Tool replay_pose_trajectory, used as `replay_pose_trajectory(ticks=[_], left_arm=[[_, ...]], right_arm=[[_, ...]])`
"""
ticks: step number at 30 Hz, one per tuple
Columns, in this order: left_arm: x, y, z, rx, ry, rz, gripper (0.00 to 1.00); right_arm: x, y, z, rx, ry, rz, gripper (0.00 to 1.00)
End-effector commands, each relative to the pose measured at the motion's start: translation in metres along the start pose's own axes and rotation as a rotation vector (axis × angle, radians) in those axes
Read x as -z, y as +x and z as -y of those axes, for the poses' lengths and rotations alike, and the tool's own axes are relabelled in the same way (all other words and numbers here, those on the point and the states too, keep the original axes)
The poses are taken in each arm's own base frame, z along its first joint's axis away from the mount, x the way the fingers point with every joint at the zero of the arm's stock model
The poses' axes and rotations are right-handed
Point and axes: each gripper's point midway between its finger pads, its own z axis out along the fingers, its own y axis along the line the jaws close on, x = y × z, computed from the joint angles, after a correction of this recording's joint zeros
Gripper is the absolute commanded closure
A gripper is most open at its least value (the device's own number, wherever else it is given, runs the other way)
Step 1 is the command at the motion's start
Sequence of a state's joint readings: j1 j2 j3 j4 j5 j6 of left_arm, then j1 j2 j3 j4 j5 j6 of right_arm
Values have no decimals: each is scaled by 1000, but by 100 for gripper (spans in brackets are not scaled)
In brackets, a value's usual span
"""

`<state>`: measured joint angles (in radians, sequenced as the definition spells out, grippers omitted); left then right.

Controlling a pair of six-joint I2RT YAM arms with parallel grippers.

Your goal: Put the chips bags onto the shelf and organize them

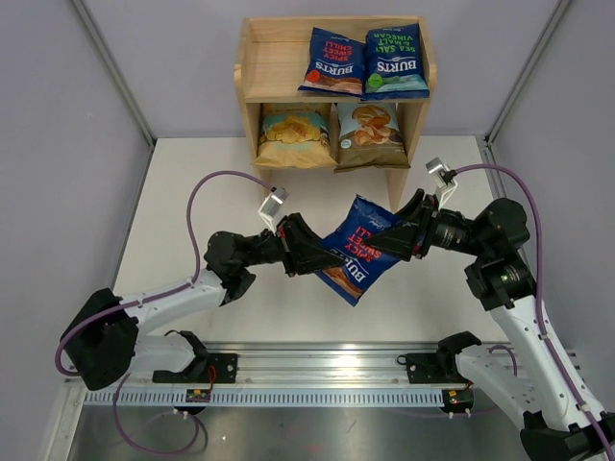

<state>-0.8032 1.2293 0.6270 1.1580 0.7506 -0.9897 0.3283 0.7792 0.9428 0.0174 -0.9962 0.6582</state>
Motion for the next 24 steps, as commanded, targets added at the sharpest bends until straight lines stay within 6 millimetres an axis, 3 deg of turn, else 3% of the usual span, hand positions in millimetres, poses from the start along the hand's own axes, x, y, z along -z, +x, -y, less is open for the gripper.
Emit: replay_pose_trajectory(ticks=[1, 4, 6, 8, 9, 12, 13, 18, 21, 24], left_arm=[[-3, -22, 28, -63, 106, 37, 82], [2, -25, 23, -72, 85, 52, 69], [4, -27, 24, -89, 77, 65, 48], [6, -27, 22, -96, 58, 80, 39], [7, -28, 21, -109, 51, 90, 23], [11, -29, 18, -117, 28, 122, 12], [12, -30, 19, -127, 30, 136, 1], [25, -36, 3, -162, -66, 249, 1], [33, -44, 10, -199, -52, 328, 1], [32, -52, 39, -250, 64, 391, 1]], right_arm=[[2, -9, -17, 46, -34, 5, 57], [3, -12, -16, 50, -14, 27, 64], [3, -17, -16, 49, 0, 52, 71], [4, -22, -17, 39, 9, 86, 76], [4, -26, -18, 36, 15, 111, 78], [5, -41, -25, 48, 6, 188, 88], [6, -44, -27, 47, 8, 205, 88], [8, -63, -39, 26, -12, 286, 86], [7, -75, -52, 2, -81, 325, 86], [5, -80, -53, -52, -114, 346, 87]])
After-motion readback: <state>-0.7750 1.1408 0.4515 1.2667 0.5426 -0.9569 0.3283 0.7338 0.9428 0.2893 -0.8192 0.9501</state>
